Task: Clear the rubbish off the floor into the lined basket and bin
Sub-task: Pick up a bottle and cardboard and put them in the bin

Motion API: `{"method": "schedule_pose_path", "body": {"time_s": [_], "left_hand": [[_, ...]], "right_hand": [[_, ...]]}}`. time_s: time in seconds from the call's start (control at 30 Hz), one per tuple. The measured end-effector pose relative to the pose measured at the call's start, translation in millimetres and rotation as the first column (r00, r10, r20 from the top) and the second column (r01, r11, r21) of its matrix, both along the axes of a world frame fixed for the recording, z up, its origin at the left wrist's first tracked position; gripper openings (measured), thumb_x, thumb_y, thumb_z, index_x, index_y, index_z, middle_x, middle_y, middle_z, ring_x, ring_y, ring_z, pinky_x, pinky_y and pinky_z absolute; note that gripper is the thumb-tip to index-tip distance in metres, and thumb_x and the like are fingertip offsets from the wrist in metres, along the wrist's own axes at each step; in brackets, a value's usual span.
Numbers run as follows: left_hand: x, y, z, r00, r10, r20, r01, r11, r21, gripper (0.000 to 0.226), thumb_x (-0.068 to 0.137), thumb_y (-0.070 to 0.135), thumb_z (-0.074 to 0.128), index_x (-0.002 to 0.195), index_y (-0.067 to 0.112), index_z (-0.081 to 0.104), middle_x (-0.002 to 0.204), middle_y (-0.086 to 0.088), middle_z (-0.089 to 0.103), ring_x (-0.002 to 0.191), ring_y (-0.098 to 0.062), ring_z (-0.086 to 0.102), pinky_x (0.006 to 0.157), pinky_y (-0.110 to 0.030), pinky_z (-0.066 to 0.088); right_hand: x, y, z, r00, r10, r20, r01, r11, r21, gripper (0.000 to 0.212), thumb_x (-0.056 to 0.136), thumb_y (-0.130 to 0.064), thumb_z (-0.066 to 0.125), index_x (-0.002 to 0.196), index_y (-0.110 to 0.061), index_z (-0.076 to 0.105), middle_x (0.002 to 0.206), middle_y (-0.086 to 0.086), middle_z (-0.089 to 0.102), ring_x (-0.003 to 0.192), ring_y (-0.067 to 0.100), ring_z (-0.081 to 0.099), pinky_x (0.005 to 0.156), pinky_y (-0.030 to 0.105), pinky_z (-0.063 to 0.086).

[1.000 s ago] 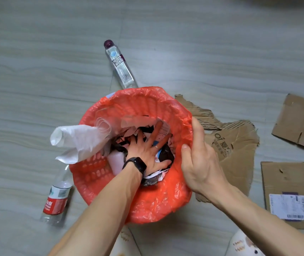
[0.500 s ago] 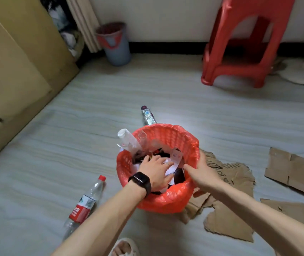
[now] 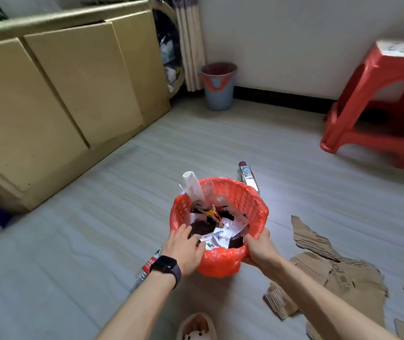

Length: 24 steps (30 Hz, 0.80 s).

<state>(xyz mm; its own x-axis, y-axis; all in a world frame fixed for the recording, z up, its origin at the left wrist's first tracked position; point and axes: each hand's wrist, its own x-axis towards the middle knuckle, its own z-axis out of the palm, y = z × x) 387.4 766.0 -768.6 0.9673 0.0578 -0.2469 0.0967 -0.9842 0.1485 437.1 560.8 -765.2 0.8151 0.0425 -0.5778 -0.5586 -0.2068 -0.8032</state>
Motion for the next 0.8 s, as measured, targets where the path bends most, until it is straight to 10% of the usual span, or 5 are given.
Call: {"method": "schedule_pose_path", "body": {"time_s": [0.47, 0.63, 0.8], "left_hand": [[-26.8, 71.4, 1.7, 0.910, 0.297, 0.290, -0.251, 0.950, -0.186, 0.045, 0.100, 0.041, 0.038, 0.143, 0.028, 0.045, 0.156, -0.003, 0.030, 0.142, -0.021, 0.030, 0.117, -0.036, 0.022], [-60.2, 71.9, -19.2, 0.649, 0.758, 0.058, -0.647, 0.591, -0.483, 0.050, 0.096, 0.023, 0.044, 0.146, 0.019, 0.037, 0.149, -0.014, 0.036, 0.132, -0.034, 0.039, 0.108, -0.042, 0.032], [-73.9, 71.7, -70.3, 0.702, 0.661, -0.263, -0.712, 0.657, -0.248, 0.074, 0.088, 0.033, 0.057, 0.152, 0.026, 0.021, 0.151, -0.014, 0.027, 0.135, -0.041, 0.036, 0.112, -0.045, 0.032]], "right_hand": [[6.2, 55.1, -6.0, 0.999, -0.008, 0.032, 0.001, 0.981, 0.194, 0.041, 0.098, -0.040, 0.055, 0.133, -0.021, 0.045, 0.118, 0.005, 0.065, 0.086, 0.032, 0.074, 0.076, 0.047, 0.062], [-17.6, 18.9, -30.0, 0.979, 0.157, 0.126, -0.120, 0.958, -0.259, 0.070, 0.094, -0.063, 0.043, 0.147, -0.018, 0.035, 0.132, 0.002, 0.058, 0.105, 0.028, 0.067, 0.098, 0.044, 0.050], [-50.1, -28.3, -95.8, 0.916, 0.401, -0.023, -0.326, 0.707, -0.628, 0.070, 0.093, -0.052, 0.051, 0.148, -0.012, 0.035, 0.150, 0.012, 0.044, 0.135, 0.032, 0.044, 0.108, 0.040, 0.038]]}}
